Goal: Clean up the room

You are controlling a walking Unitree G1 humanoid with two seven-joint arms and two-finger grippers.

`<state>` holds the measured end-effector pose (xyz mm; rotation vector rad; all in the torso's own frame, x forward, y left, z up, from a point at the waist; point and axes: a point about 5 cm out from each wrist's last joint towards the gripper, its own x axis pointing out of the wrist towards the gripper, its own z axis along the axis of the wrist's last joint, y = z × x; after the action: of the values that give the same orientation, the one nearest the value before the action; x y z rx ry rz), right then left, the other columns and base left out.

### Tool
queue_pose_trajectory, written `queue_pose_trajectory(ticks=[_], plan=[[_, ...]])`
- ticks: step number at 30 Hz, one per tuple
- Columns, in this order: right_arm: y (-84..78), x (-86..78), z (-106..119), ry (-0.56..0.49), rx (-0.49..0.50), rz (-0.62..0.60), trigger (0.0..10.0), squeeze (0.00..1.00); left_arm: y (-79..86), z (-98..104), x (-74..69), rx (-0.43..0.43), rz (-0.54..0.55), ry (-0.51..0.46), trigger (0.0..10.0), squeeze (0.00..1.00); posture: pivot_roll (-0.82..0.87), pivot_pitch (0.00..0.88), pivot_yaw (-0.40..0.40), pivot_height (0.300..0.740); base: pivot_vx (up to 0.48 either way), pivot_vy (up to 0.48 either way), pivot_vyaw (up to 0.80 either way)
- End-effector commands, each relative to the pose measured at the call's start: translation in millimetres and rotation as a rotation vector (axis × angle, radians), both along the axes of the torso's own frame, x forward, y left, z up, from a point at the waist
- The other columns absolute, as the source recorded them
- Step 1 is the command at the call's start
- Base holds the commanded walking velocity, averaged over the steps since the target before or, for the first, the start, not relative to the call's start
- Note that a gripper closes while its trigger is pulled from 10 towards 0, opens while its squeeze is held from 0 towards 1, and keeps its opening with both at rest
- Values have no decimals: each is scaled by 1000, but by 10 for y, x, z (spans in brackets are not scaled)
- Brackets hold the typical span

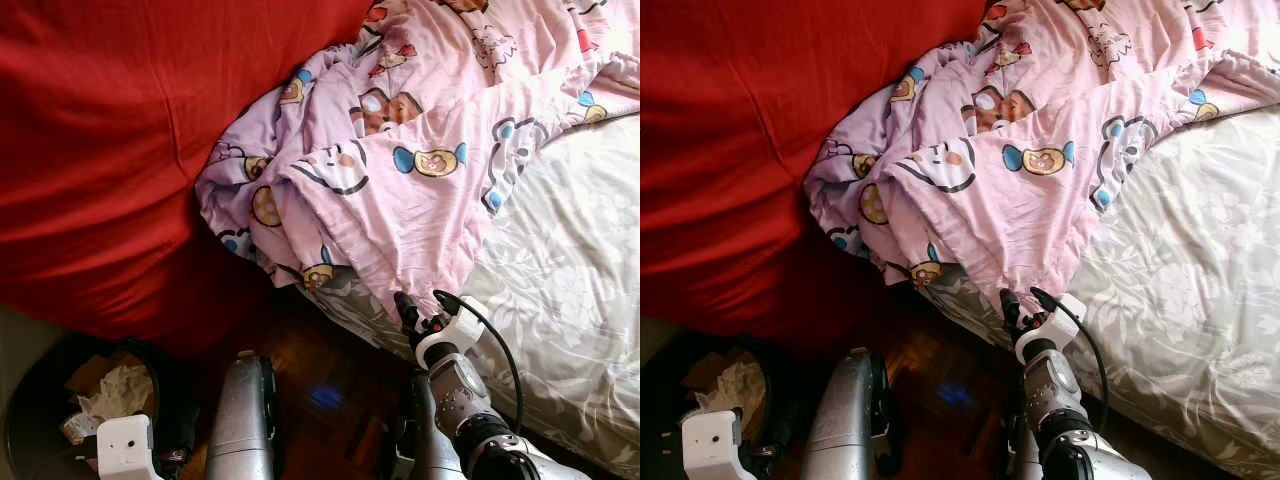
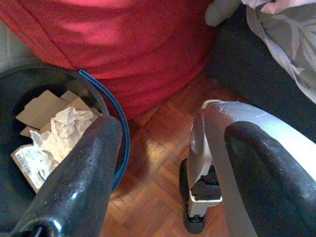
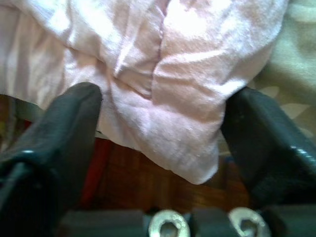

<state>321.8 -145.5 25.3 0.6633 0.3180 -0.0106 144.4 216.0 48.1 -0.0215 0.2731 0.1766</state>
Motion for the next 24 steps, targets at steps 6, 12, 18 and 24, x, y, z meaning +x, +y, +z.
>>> queue_pose_trajectory(ticks=[6,12,18,24], plan=[[18,-117,-148,73,-11,19,0,0,27,-86,-182,16,29,76,10000,0,200,435,5,605,0,0,0],[36,-93,-125,69,-16,32,0,0,52,-91,-200,20,48,80,10000,0,189,453,-2,605,0,0,0],[27,-77,-109,65,-23,38,0,0,21,-117,-185,10,52,82,10000,0,185,449,-12,605,0,0,0],[20,-68,-100,64,-31,46,0,0,8,-137,-176,3,59,83,10000,0,178,434,-19,605,0,0,0]])
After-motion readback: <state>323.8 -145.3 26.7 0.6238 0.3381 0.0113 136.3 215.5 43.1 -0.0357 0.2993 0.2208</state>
